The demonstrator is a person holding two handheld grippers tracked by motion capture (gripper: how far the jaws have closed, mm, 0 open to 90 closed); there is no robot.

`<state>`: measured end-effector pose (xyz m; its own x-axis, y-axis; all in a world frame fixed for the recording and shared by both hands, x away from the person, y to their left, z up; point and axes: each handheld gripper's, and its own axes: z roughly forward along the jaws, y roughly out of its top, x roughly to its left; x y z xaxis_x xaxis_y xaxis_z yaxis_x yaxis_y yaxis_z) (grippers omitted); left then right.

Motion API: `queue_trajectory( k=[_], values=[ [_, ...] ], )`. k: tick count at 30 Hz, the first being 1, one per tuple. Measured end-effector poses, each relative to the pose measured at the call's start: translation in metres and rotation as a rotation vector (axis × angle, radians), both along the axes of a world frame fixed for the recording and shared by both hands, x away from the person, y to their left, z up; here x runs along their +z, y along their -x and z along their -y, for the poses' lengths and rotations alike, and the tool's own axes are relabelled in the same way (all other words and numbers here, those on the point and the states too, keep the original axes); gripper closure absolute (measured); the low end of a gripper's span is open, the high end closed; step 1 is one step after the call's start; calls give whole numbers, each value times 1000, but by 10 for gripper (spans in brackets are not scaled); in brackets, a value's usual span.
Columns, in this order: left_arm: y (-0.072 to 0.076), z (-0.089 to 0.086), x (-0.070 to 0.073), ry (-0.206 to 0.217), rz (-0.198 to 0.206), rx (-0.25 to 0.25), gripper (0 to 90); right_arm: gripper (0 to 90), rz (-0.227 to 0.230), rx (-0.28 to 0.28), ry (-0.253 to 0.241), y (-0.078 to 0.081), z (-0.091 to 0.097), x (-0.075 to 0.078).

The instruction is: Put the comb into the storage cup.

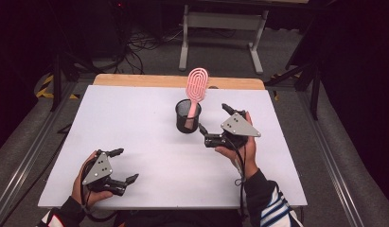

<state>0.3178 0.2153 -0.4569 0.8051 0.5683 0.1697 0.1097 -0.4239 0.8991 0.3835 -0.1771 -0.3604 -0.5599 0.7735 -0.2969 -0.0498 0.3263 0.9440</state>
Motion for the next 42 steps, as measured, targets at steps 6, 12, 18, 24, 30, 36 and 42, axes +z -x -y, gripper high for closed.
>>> queue_trajectory(
  k=[6,12,18,24,30,36,42],
  values=[
    [0,0,0,1,1,0,48,52,7,11,18,7,2,0],
    [0,0,0,5,2,1,48,52,8,27,35,11,3,-1],
    [0,0,-1,5,0,8,47,53,20,30,56,17,4,-2],
    [0,-1,0,8,2,11,47,53,23,30,73,20,6,-4],
    [0,0,0,3,1,10,47,53,18,33,80,24,9,-6],
    [0,0,-1,0,-2,7,47,52,25,39,91,28,9,-8],
    [0,1,-1,-1,-3,7,47,52,22,37,92,30,13,-11]
  ],
)
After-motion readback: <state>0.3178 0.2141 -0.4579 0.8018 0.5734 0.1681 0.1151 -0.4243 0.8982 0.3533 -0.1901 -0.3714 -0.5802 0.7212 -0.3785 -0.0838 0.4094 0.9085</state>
